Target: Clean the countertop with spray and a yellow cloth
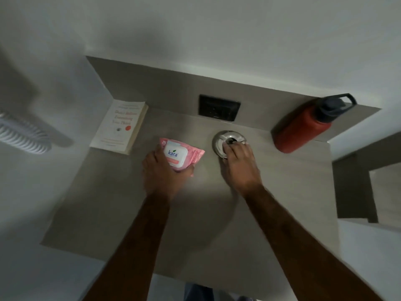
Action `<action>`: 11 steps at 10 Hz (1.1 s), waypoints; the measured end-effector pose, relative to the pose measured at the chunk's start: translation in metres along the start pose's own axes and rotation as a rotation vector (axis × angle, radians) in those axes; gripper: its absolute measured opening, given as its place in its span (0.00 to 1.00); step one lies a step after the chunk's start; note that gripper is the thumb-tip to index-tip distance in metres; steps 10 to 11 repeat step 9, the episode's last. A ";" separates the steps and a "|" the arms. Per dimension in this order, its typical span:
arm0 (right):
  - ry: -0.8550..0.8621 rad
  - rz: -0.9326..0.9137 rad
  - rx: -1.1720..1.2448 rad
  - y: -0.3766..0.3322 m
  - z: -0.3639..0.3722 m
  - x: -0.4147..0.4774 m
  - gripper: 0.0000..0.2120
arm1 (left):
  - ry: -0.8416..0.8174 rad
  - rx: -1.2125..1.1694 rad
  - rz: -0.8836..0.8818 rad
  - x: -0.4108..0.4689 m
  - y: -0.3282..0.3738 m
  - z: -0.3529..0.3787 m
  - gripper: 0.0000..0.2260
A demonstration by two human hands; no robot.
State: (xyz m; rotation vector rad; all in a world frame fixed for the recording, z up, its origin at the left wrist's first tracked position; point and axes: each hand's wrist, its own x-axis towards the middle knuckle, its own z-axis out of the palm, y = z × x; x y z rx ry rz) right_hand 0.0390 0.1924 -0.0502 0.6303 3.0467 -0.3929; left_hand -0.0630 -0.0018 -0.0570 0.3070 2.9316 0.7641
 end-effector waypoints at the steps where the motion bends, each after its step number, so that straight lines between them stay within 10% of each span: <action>1: 0.021 0.051 0.010 0.021 0.000 0.003 0.25 | -0.011 0.009 -0.008 0.015 0.013 0.016 0.53; 8: 0.160 0.075 0.224 0.033 -0.010 0.026 0.32 | -0.092 0.056 -0.088 0.109 0.053 0.045 0.58; 9: 0.467 0.031 0.454 0.038 -0.066 0.000 0.27 | -0.081 -0.016 0.115 0.084 0.059 0.027 0.51; 11: 0.467 0.031 0.454 0.038 -0.066 0.000 0.27 | -0.081 -0.016 0.115 0.084 0.059 0.027 0.51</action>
